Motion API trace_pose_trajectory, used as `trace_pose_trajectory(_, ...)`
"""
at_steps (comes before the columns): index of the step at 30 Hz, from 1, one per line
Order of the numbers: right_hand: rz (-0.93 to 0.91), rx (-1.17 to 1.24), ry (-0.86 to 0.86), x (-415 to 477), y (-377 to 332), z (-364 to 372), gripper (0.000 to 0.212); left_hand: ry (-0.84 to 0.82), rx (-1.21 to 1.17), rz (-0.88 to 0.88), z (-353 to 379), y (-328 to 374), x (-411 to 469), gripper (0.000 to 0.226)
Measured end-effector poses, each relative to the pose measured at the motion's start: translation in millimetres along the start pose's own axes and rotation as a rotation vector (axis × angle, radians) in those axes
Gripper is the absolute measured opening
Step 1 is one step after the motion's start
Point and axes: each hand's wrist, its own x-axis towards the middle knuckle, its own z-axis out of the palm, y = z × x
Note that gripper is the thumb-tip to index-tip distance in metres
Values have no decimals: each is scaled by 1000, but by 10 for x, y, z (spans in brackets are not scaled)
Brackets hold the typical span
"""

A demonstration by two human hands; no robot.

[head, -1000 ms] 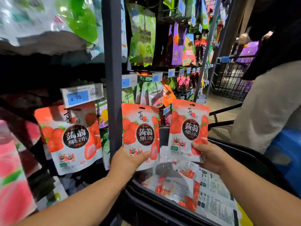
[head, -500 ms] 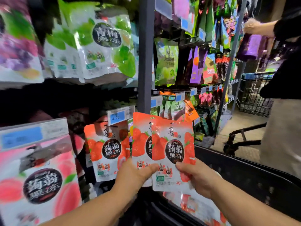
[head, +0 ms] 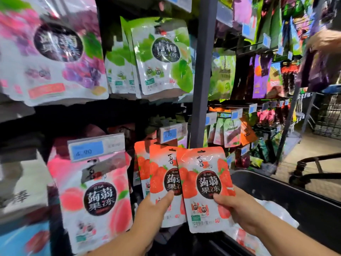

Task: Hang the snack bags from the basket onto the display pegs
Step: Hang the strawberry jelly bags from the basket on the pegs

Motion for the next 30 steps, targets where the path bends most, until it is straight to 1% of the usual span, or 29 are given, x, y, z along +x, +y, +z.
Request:
trace_pose_trajectory(1,-6,-15,-8,3,-9,29,64,21,-30,-21,1,-13,27,30)
trace_pose_trajectory(3,-20,-23,-26,20,0,65,58,56,-52,-36,10,-31,83,38)
trace_pose_trajectory(6,-12,5,-60,36,19,85,55,59,-34,-20,25,-57,181,72)
trace_pose_trajectory(7,-4,8,-56,50,33,80,57,52,-40,-24,32,-33,184,74)
trace_pose_trajectory(8,0,10,-51,60,41,77,58,57,-40,-23,43,-36,204,68)
trace_pose_trajectory(10,-1,4,-40,68,36,70,60,64,-56,-10,66,-1,216,47)
trace_pose_trajectory(11,2,-3,-39,69,32,65,63,72,-61,-7,72,5,228,45)
trace_pose_trajectory(13,1,-19,-38,67,24,55,67,87,-73,-2,85,17,248,54)
trace_pose_trajectory(15,-2,-24,-42,65,19,36,67,103,-87,2,90,15,277,50)
trace_pose_trajectory(19,0,-18,-65,75,29,42,95,103,-69,24,71,0,296,41)
trace_pose_trajectory(20,1,-17,-66,82,37,46,98,99,-76,27,66,-6,297,39)
trace_pose_trajectory(21,3,-18,-68,91,46,47,98,95,-83,26,60,-11,294,36)
trace_pose_trajectory(24,14,-13,-81,103,57,55,86,86,-91,29,59,-14,260,22)
trace_pose_trajectory(27,15,-1,-88,109,54,61,98,74,-68,31,62,3,221,11)
trace_pose_trajectory(30,9,0,-94,121,53,72,100,76,-77,28,56,-12,233,16)
